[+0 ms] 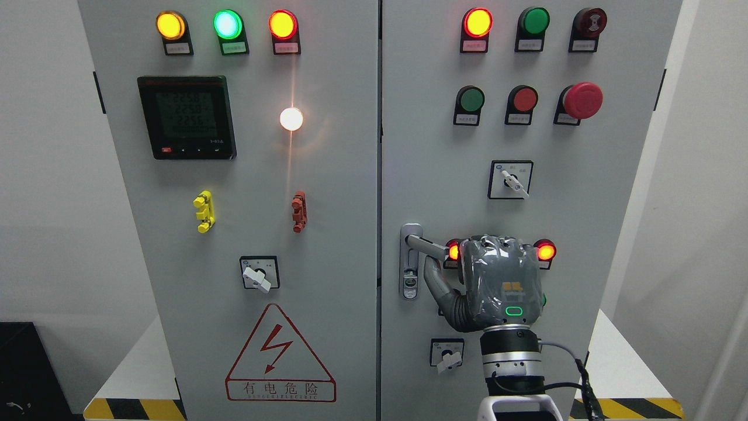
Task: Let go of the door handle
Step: 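Keep rotating the handle to horizontal with the right hand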
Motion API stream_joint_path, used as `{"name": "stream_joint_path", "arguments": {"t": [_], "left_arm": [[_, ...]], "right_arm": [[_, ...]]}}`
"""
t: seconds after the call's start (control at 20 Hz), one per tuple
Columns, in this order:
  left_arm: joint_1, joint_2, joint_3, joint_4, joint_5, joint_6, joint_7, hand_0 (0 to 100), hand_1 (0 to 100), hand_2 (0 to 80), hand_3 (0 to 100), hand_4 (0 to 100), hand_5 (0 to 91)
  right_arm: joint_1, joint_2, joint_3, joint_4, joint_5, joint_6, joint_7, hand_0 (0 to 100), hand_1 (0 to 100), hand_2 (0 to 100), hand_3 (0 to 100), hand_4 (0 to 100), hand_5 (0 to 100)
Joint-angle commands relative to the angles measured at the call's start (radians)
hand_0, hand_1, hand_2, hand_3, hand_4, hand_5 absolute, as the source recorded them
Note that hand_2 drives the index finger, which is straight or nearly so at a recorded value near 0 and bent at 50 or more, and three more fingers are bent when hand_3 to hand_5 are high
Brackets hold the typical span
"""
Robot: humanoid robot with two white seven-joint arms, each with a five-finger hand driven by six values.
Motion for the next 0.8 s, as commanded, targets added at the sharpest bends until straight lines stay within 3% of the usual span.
{"name": "stream_joint_path", "arguments": {"t": [0.0, 0.75], "left_arm": [[0.017, 0.0, 0.0, 0.0, 0.0, -0.001, 0.0, 12, 56, 0.0, 0, 0, 0.0], [0.017, 0.0, 0.0, 0.0, 0.0, -0.001, 0.0, 12, 56, 0.0, 0, 0, 0.0]], "right_arm": [[0.005, -0.002, 0.0, -0.009, -0.001, 0.0, -0.001, 50, 32, 95, 100, 100, 100], [0.056, -0.006, 0.0, -0.048, -0.005, -0.006, -0.004, 53, 32, 94, 100, 100, 100]]}}
